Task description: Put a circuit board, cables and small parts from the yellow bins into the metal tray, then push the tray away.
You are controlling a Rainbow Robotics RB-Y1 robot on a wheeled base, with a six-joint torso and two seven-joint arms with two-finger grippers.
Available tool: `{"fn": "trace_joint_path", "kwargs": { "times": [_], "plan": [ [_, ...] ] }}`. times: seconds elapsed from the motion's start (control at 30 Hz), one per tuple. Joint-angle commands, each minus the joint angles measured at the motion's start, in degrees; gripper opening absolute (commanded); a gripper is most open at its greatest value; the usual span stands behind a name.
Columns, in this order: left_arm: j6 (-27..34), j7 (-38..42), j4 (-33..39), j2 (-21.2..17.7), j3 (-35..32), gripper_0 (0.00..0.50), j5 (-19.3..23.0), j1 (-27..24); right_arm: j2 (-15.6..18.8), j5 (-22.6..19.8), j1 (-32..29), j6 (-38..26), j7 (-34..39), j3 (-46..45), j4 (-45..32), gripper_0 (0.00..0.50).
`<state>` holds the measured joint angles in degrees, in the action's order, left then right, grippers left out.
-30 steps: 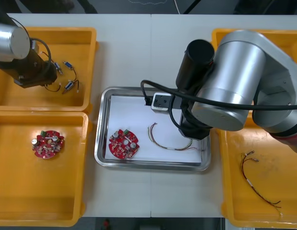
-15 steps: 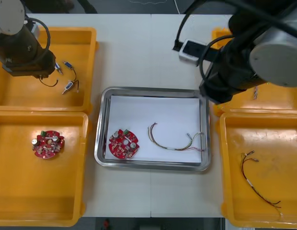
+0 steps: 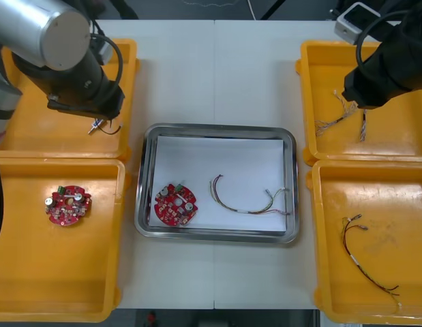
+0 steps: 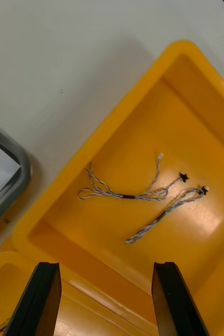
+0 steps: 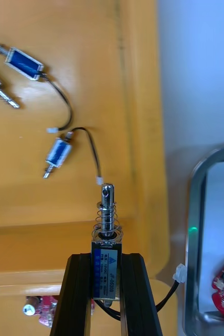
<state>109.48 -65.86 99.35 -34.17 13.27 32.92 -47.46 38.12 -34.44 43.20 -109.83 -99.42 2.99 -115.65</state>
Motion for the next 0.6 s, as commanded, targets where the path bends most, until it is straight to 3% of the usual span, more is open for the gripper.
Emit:
{"fn": "trace_joint_path", "kwargs": {
  "times": [0.03,0.33,0.6],
  "plan": [
    [0.52,8.29,2.69,3.49,3.87,0.001,-0.31,-1.93,1.69,3.15,0.04,-0.17,2.74,-3.78,2.36,0.5],
    [-1.02,10.57,2.52,8.15,9.06,0.0,-1.27,-1.85,1.69,5.79,1.09,-0.17,4.06,-5.63,12.65,0.5],
    [-9.02,15.14,-0.39,9.29,16.44,0.0,-2.24,-1.85,0.72,7.9,7.33,-0.17,5.38,-5.89,28.38,0.5]
  ]
}}
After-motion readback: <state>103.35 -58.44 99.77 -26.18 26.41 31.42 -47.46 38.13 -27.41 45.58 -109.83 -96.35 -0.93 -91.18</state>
